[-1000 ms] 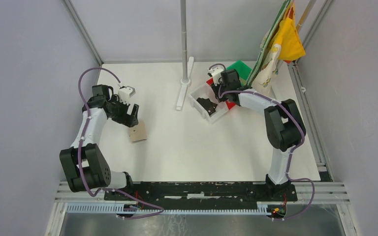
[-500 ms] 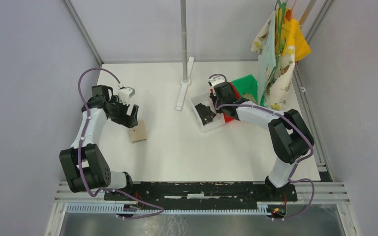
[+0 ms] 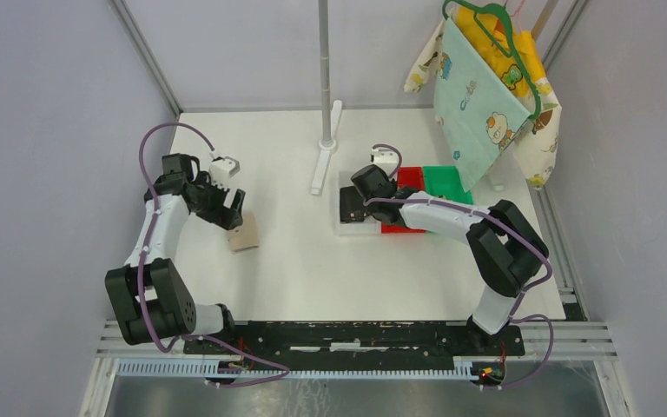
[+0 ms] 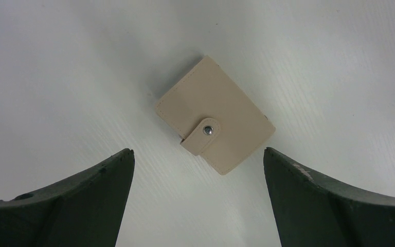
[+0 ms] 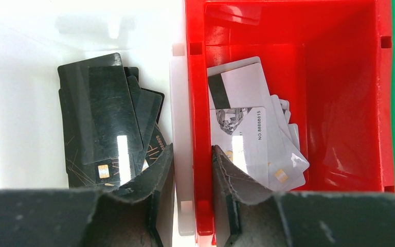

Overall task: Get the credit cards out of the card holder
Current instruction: Move the storage box to the center of the board, then move the card holder to the center of the board.

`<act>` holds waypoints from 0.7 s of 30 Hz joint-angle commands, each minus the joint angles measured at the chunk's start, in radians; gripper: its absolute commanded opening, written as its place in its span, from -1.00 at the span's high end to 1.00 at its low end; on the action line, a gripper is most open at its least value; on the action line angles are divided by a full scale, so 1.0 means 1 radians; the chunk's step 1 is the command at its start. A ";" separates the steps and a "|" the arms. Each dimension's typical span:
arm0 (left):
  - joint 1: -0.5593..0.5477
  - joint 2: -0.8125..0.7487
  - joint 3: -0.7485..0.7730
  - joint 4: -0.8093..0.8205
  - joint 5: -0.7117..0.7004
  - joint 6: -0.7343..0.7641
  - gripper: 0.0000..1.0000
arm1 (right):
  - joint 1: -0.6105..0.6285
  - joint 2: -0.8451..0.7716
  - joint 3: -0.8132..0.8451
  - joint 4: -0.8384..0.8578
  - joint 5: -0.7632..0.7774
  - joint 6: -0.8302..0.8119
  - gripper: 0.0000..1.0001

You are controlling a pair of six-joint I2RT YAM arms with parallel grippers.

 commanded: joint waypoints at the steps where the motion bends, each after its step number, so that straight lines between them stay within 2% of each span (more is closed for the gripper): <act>1: 0.009 -0.048 0.000 -0.002 -0.003 0.068 -0.99 | 0.007 0.015 0.033 -0.048 0.069 0.173 1.00; 5: 0.016 -0.043 0.002 -0.009 -0.022 0.096 -0.98 | 0.006 0.024 0.068 -0.052 0.108 0.174 0.99; 6: 0.019 -0.039 0.000 -0.007 -0.031 0.101 -0.97 | 0.005 0.023 0.072 -0.042 0.111 0.159 0.92; 9: 0.044 -0.022 -0.020 0.015 -0.064 0.115 -0.96 | 0.007 0.006 0.093 -0.043 0.115 0.116 0.58; 13: 0.114 0.023 -0.031 0.047 -0.097 0.126 -0.97 | 0.030 -0.074 0.047 0.009 0.120 0.064 -0.15; 15: 0.145 0.050 -0.026 0.058 -0.110 0.121 -0.93 | 0.047 -0.131 0.014 0.031 0.127 0.046 -0.43; 17: 0.154 0.075 -0.027 0.074 -0.118 0.106 -0.80 | 0.068 -0.178 -0.016 0.049 0.136 0.028 -0.60; 20: 0.151 0.128 -0.018 0.085 -0.079 0.072 -0.46 | 0.097 -0.237 -0.057 0.090 0.098 -0.013 -0.81; 21: 0.145 0.152 -0.007 0.084 -0.065 0.054 -0.41 | 0.109 -0.252 -0.068 0.107 0.086 -0.025 -0.90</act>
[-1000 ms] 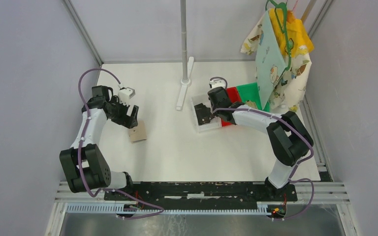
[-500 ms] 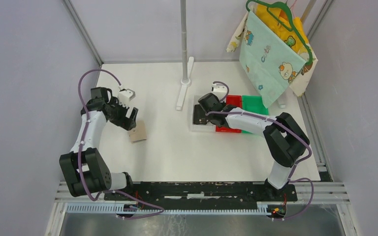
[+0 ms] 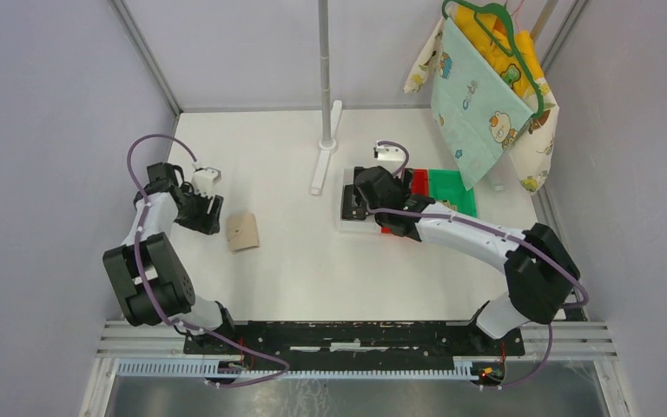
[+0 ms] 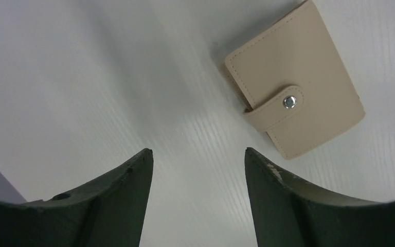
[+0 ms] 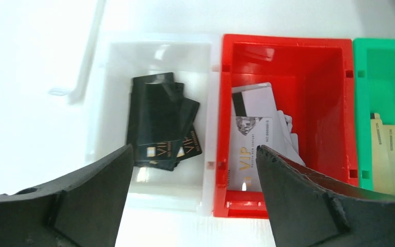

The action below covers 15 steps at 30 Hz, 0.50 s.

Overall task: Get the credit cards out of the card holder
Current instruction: Move the card holder to the center of the board.

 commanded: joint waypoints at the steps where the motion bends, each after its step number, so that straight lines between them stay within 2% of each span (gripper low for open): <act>1: -0.019 0.080 0.030 0.044 0.044 -0.042 -0.38 | 0.048 -0.104 -0.047 0.112 -0.016 -0.078 -0.96; 7: -0.079 0.191 0.045 0.132 -0.052 -0.101 -0.18 | 0.081 -0.160 -0.073 0.126 -0.089 -0.124 -0.96; 11: -0.131 0.236 0.061 0.135 -0.052 -0.111 -0.18 | 0.088 -0.173 -0.083 0.165 -0.176 -0.149 -0.96; 15: -0.254 0.226 0.039 0.131 -0.052 -0.101 -0.18 | 0.097 -0.153 -0.077 0.177 -0.245 -0.161 -0.96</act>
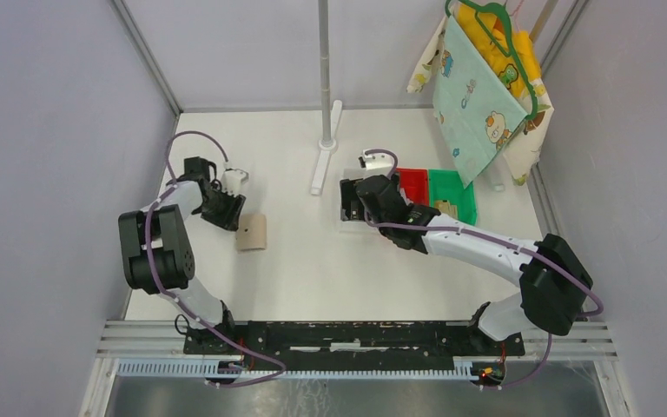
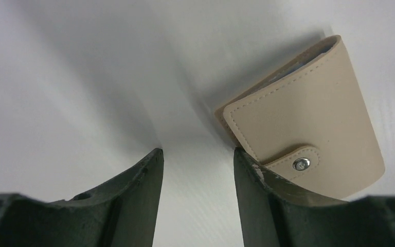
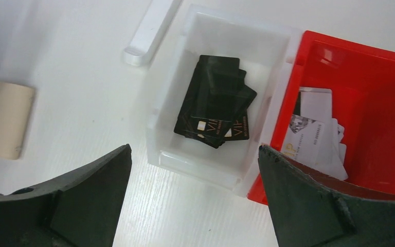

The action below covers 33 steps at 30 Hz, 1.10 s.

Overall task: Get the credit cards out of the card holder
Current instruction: Move the card holder to the center of the board.

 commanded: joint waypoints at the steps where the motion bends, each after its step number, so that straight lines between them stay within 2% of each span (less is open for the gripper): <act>1: -0.131 -0.003 0.006 0.027 0.006 -0.034 -0.18 | 0.015 -0.016 0.002 0.077 -0.113 -0.033 -0.96; 10: -0.323 -0.031 -0.002 -0.070 0.147 -0.042 -0.24 | 0.092 0.038 -0.016 0.181 -0.226 -0.067 -0.96; 12: -0.329 -0.054 -0.003 -0.107 0.229 -0.031 -0.32 | 0.114 0.064 -0.012 0.224 -0.292 -0.095 -0.96; 13: -0.328 -0.063 0.002 -0.123 0.254 -0.027 -0.43 | 0.124 0.081 -0.004 0.240 -0.325 -0.109 -0.96; 16: -0.305 -0.083 0.041 -0.186 0.324 -0.005 -0.76 | 0.164 0.152 0.060 0.227 -0.374 -0.147 -0.96; 19: -0.225 -0.093 0.121 -0.243 0.380 0.006 -0.98 | 0.193 0.232 0.124 0.192 -0.442 -0.179 -0.96; 22: -0.107 -0.082 0.214 -0.298 0.407 0.016 -0.99 | 0.205 0.309 0.163 0.175 -0.504 -0.173 -0.96; 25: -0.058 -0.086 0.262 -0.297 0.358 -0.012 -0.99 | 0.219 0.375 0.206 0.091 -0.455 -0.138 -0.96; 28: -0.029 -0.114 0.260 -0.272 0.338 -0.043 -0.99 | 0.236 0.406 0.203 0.077 -0.398 -0.088 -0.96; 33: -0.027 -0.152 0.242 -0.278 0.326 -0.041 -0.99 | 0.241 0.462 0.241 0.065 -0.404 -0.032 -0.96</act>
